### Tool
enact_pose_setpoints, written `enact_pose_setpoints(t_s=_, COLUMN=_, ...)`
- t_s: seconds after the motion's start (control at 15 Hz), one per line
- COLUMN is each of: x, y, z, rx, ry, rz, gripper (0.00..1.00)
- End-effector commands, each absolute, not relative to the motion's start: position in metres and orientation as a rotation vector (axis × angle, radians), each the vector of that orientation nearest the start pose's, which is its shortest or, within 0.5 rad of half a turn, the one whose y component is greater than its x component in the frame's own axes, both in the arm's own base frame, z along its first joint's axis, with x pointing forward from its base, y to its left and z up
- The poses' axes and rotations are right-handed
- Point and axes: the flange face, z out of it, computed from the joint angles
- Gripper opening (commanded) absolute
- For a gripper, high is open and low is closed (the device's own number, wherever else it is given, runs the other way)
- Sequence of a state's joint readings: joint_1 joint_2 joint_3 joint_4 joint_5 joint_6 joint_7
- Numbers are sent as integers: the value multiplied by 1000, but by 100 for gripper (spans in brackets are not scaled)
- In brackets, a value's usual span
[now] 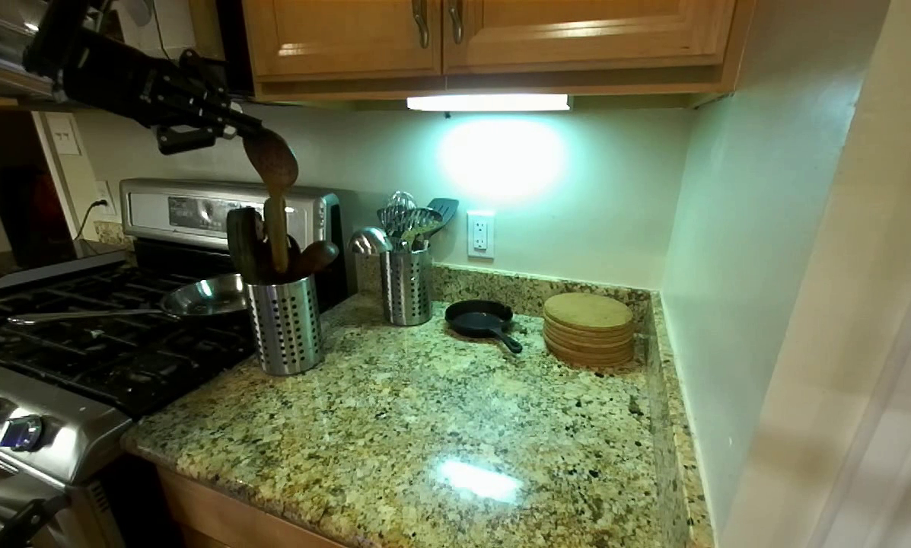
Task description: Pick the wooden spoon on the counter and put it in the utensil holder
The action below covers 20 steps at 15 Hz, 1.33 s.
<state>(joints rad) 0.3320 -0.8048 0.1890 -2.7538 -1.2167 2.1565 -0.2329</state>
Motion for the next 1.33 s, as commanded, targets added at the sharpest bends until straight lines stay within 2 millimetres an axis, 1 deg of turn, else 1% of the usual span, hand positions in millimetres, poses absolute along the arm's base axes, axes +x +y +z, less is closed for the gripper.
enact_pose_setpoints(t_s=0.0, x=315, y=144, z=478, rx=1466, ry=1303, rz=297, gripper=5)
enact_pose_setpoints(t_s=0.4, x=331, y=156, z=463, rx=1440, ry=1380, rz=288, gripper=5)
enact_pose_setpoints(t_s=0.67, x=345, y=168, z=454, rx=1418, ry=1435, rz=287, gripper=5)
enact_pose_setpoints(t_s=1.0, x=361, y=183, z=447, rx=1403, ry=1490, rz=289, gripper=5)
enact_pose_setpoints(t_s=1.27, x=369, y=190, z=443, rx=1395, ry=1513, rz=282, gripper=5)
